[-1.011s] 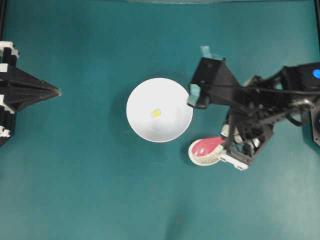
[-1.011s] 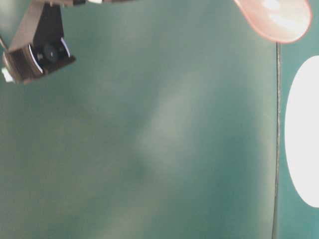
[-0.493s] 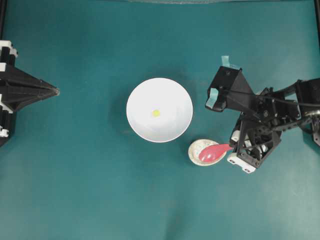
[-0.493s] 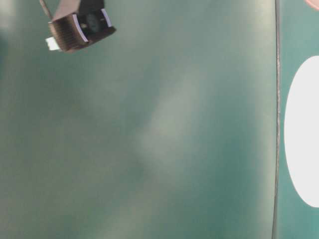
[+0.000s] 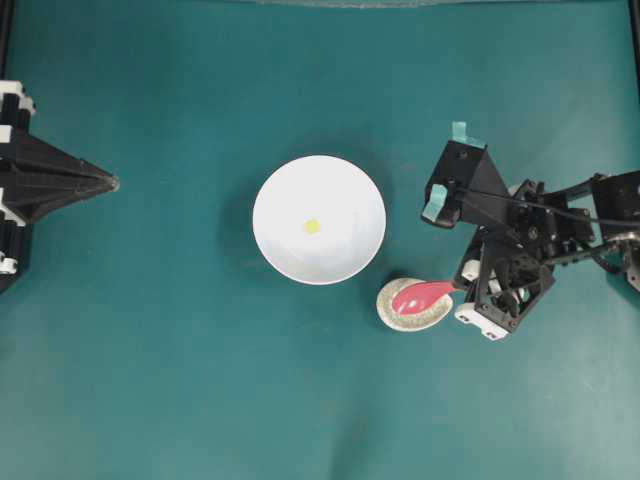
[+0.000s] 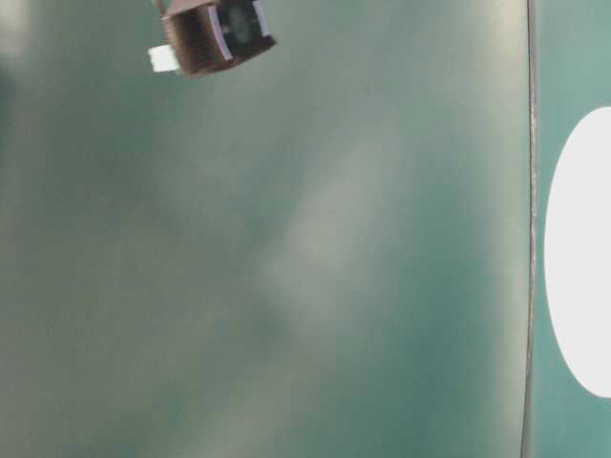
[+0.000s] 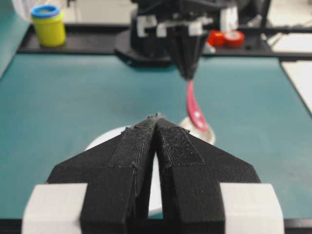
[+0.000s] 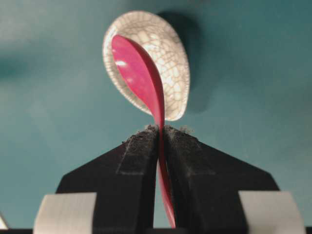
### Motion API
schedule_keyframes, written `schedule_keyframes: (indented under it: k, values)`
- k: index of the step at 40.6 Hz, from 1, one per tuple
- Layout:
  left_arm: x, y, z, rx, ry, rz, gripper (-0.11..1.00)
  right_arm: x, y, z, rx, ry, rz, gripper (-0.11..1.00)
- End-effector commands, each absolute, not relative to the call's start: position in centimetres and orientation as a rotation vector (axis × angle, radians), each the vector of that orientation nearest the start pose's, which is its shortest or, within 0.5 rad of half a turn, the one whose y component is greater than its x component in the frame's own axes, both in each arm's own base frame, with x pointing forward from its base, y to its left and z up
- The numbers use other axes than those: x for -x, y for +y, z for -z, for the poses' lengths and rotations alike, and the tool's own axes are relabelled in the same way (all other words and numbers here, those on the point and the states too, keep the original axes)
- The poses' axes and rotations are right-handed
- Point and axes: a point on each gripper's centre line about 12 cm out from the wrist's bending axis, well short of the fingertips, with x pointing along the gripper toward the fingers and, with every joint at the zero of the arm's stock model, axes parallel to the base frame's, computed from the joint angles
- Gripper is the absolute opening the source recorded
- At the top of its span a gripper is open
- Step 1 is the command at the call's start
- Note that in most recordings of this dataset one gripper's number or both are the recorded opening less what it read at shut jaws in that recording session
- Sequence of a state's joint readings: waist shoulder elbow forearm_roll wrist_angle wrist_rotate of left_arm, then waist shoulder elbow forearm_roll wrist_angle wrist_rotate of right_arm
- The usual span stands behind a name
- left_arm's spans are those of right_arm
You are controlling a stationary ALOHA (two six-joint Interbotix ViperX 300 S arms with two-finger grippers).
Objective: Scoop the yellow hexagonal prism block from the bowl with a spoon using the right arm.
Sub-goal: 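Carry the spoon back right and lower it onto the spoon rest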
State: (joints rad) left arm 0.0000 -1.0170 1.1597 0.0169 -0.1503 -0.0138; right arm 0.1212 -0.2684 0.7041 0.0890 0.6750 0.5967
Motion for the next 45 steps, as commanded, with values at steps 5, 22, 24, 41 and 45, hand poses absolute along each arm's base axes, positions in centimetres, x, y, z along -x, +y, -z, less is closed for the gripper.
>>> schedule_keyframes:
  k: [5,22,24,41,45]
  values:
    - [-19.3,-0.1,-30.5,-0.006,-0.035,0.005,0.0,-30.1,4.3,-19.1,-0.558,1.086,0.21,0.11]
    - [-19.3,-0.1,-30.5,-0.006,-0.035,0.005,0.0,-30.2,4.3,-18.3,-0.558,1.094,0.216,0.12]
    - [-19.3,-0.1,-30.5,-0.006,-0.035,0.005,0.0,-30.2,4.3,-18.3,-0.558,1.09,0.213,0.12]
    - [-19.3,-0.1,-30.5,-0.004,-0.035,0.005,0.0,-30.6,4.3,-18.6,-0.568,1.051,0.205,0.31]
    - [-19.3,-0.1,-30.5,-0.004,-0.035,0.005,0.0,-30.6,4.3,-18.5,-0.566,1.052,0.205,0.4]
